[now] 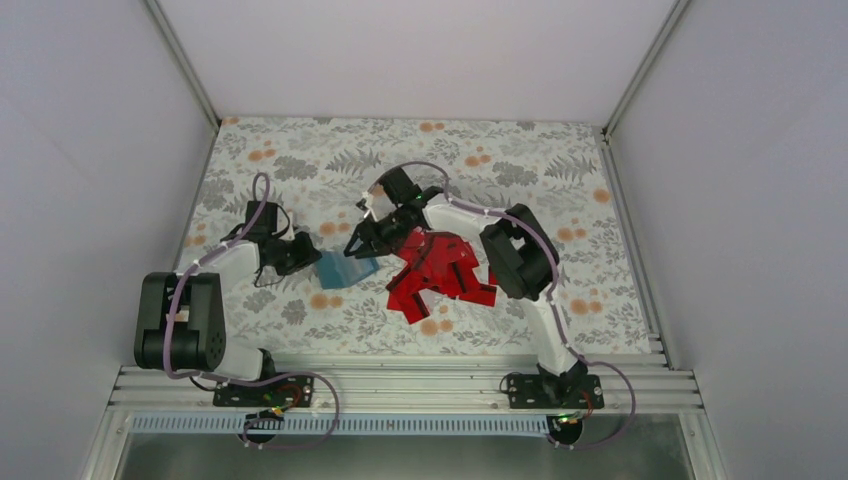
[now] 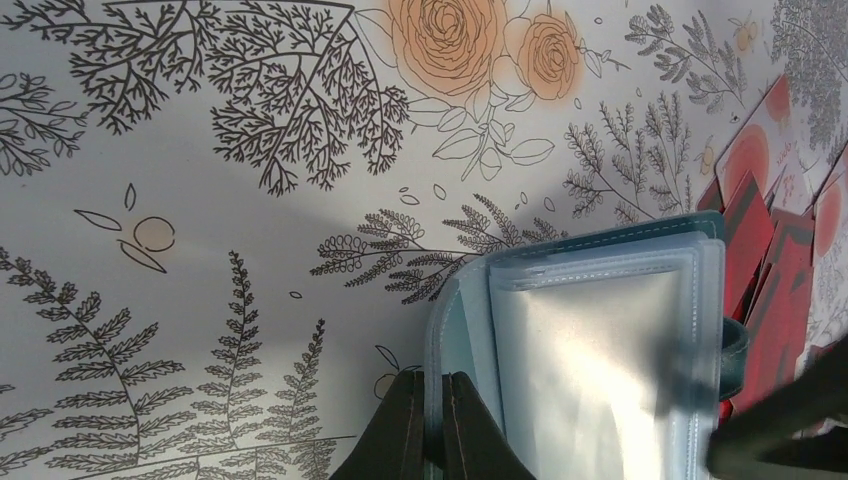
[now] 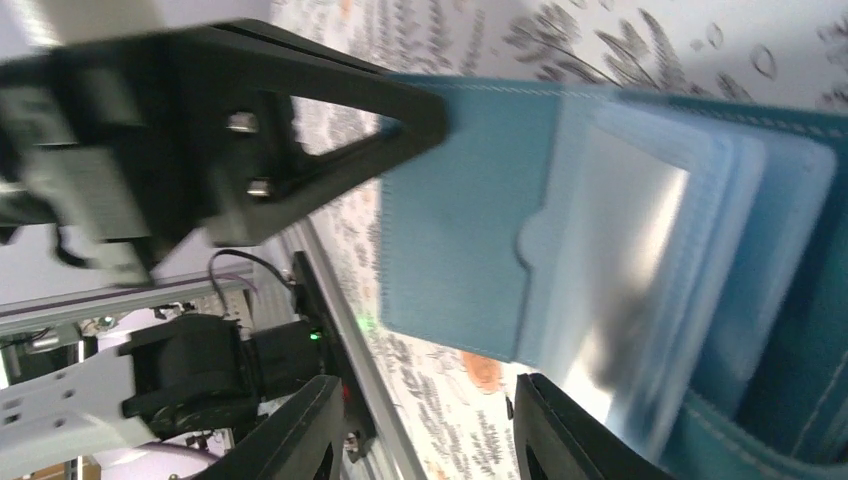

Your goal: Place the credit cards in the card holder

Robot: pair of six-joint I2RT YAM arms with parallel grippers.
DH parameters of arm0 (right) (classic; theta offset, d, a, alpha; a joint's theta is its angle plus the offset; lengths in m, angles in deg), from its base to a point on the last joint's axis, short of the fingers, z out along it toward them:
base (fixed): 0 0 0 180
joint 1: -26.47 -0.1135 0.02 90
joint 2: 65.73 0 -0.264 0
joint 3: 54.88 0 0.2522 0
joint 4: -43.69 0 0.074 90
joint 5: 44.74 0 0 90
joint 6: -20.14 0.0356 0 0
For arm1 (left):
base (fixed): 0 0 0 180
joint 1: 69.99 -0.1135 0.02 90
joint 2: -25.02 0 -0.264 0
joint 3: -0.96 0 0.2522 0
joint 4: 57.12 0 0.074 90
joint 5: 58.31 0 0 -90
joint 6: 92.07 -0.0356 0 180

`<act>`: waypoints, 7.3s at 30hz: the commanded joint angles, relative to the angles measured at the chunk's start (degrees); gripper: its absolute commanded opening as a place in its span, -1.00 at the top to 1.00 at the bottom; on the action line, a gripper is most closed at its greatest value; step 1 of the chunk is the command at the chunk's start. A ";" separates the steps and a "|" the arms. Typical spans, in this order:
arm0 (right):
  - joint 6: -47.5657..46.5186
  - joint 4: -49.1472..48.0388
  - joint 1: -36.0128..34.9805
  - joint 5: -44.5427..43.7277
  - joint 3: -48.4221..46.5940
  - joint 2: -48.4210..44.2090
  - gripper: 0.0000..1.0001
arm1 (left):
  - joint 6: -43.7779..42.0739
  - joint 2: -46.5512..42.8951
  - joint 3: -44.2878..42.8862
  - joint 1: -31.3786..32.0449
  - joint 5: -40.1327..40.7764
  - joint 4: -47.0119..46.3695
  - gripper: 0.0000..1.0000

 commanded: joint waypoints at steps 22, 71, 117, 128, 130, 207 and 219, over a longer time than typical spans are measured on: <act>-4.31 7.64 -0.16 -9.76 -1.33 2.24 0.06 | -2.82 0.89 -0.72 -0.28 1.90 1.87 0.95; -0.94 3.21 -4.36 -3.27 -7.97 4.15 0.00 | -3.03 2.63 -1.10 -0.27 1.69 1.83 0.95; -2.97 -4.40 -1.89 1.06 6.04 2.49 0.00 | -3.90 3.87 -0.57 -0.19 0.36 0.70 0.95; -1.76 -5.11 -4.07 6.73 -1.70 6.88 0.00 | -3.79 4.42 -0.25 -0.19 -0.07 -0.12 0.95; -1.66 -4.58 -4.39 7.09 -3.22 7.49 0.00 | -3.72 4.52 -0.22 -0.18 -0.20 -0.16 0.95; -2.92 6.55 1.97 -14.69 8.39 -13.55 0.11 | -8.23 6.60 -2.33 0.03 -14.14 -2.92 0.18; 5.20 -2.26 12.03 -16.29 34.29 -29.46 -0.22 | -11.56 9.20 -8.55 3.23 -11.84 0.78 0.18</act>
